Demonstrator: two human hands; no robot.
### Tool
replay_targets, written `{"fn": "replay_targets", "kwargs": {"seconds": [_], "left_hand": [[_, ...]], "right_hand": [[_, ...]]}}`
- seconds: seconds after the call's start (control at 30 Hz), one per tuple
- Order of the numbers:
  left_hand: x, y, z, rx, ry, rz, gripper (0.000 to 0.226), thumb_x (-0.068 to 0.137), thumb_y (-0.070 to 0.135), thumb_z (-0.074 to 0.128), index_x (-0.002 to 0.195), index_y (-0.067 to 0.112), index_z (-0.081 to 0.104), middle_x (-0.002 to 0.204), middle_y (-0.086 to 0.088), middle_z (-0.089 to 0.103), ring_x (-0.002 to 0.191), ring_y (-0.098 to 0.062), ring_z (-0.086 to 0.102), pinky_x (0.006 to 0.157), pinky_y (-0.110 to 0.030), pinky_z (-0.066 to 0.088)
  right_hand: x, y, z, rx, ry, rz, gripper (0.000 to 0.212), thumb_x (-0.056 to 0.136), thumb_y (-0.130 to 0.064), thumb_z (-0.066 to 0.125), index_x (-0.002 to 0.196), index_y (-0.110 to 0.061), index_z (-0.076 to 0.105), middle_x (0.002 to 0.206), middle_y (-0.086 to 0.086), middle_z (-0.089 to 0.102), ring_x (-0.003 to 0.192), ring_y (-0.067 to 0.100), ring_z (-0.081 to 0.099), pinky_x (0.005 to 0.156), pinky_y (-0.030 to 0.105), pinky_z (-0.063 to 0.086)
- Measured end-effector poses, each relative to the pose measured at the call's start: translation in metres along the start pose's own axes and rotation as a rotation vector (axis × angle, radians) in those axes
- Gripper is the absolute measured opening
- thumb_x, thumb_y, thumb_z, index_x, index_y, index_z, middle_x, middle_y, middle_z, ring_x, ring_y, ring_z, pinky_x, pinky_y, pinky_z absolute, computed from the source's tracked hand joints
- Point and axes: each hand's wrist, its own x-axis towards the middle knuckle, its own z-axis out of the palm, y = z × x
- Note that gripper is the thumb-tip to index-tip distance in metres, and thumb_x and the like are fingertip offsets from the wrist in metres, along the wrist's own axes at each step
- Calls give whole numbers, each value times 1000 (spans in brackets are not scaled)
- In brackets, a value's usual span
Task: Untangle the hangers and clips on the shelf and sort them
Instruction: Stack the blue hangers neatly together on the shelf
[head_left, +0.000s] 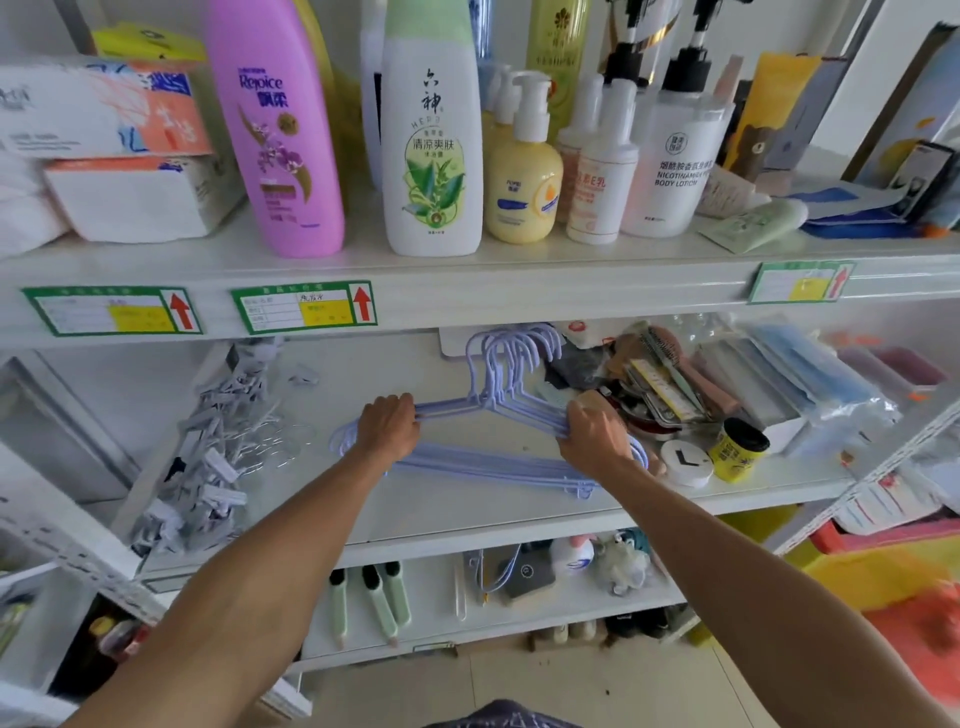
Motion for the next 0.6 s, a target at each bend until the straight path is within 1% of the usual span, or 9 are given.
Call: {"fn": "replay_targets", "kwargs": {"seconds": [0.1, 0.13, 0.2, 0.27, 0.37, 0.43, 0.5, 0.57, 0.6], "left_hand": [[1, 3, -7, 31, -9, -5, 29, 100, 26, 45, 114, 5, 59, 118, -18, 65, 110, -38, 60, 90, -40, 42], [1, 2, -11, 22, -12, -16, 30, 100, 25, 45, 115, 4, 60, 118, -19, 64, 109, -38, 60, 89, -40, 43], [5, -4, -20, -1, -15, -46, 32, 100, 27, 45, 117, 5, 60, 119, -19, 62, 108, -39, 61, 89, -40, 45], [10, -9, -29, -12, -24, -56, 33, 99, 32, 48, 117, 7, 59, 120, -18, 62, 109, -37, 60, 90, -40, 45], [18, -13, -42, 34, -7, -21, 35, 93, 38, 56, 116, 12, 60, 120, -13, 63, 114, -34, 56, 95, -39, 40], [16, -19, -44, 49, 37, -15, 44, 85, 36, 62, 122, 14, 56, 125, -17, 58, 121, -35, 48, 104, -41, 34], [4, -22, -39, -25, 160, -48, 57, 78, 36, 64, 127, 10, 49, 126, -23, 50, 124, -39, 41, 109, -45, 29], [-17, -13, -30, -193, 347, -184, 60, 78, 37, 63, 125, 4, 47, 120, -26, 49, 116, -41, 44, 101, -47, 35], [-29, -4, -27, -302, 373, -296, 63, 80, 39, 62, 127, 0, 45, 123, -27, 49, 117, -42, 45, 99, -47, 37]], "right_hand": [[0, -1, 1, -9, 63, -18, 18, 90, -24, 55, 95, -7, 54, 88, 17, 64, 80, 37, 62, 65, 38, 50], [1, 0, -1, -12, 43, -14, 21, 93, -27, 53, 95, -7, 56, 88, 16, 64, 82, 37, 62, 67, 38, 51], [5, 1, -3, -7, -42, -17, 34, 98, -38, 48, 94, -6, 61, 86, 14, 63, 81, 33, 62, 65, 33, 46], [6, -6, -5, 22, -137, -10, 45, 100, -45, 45, 85, -5, 58, 81, 13, 60, 75, 30, 60, 61, 32, 40], [3, -21, -1, 156, -251, 68, 49, 100, -47, 46, 69, -9, 49, 71, 14, 60, 62, 31, 61, 55, 35, 46], [-2, -29, 5, 350, -333, 187, 46, 100, -41, 49, 68, -9, 44, 57, 9, 49, 45, 23, 49, 44, 28, 41], [-6, -36, 14, 493, -384, 300, 40, 100, -36, 51, 71, -9, 43, 55, 7, 42, 41, 18, 42, 42, 24, 36], [-11, -47, 24, 573, -398, 386, 34, 100, -33, 51, 76, -9, 44, 58, 7, 42, 42, 17, 42, 42, 24, 36], [-14, -53, 30, 619, -407, 422, 32, 99, -31, 51, 78, -9, 45, 58, 7, 42, 42, 17, 42, 43, 24, 36]]}}
